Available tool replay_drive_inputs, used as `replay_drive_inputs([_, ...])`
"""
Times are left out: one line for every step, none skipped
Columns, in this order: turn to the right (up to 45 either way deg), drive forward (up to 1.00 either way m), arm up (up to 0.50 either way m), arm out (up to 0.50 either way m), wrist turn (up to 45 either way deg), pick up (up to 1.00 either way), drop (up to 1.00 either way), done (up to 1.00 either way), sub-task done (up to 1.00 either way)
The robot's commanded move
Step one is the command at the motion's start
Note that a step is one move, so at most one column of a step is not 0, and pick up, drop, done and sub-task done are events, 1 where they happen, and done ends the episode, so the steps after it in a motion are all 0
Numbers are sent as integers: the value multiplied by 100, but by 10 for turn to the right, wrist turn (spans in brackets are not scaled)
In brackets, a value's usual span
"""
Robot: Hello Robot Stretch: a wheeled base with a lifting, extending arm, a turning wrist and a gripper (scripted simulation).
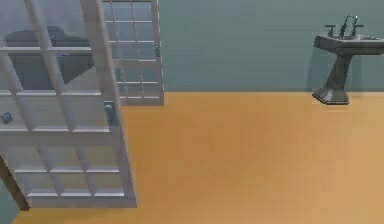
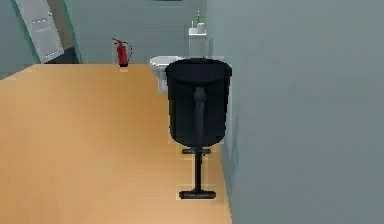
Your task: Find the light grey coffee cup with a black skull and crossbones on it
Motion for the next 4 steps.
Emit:
replay_drive_inputs([0, 10, 0, 0, 0, 0, 0, 0, 0])
replay_drive_inputs([0, 95, 0, 0, 0, 0, 0, 0, 0])
replay_drive_inputs([-210, 0, 0, 0, 0, 0, 0, 0, 0])
replay_drive_inputs([0, 70, 0, 0, 0, 0, 0, 0, 0])
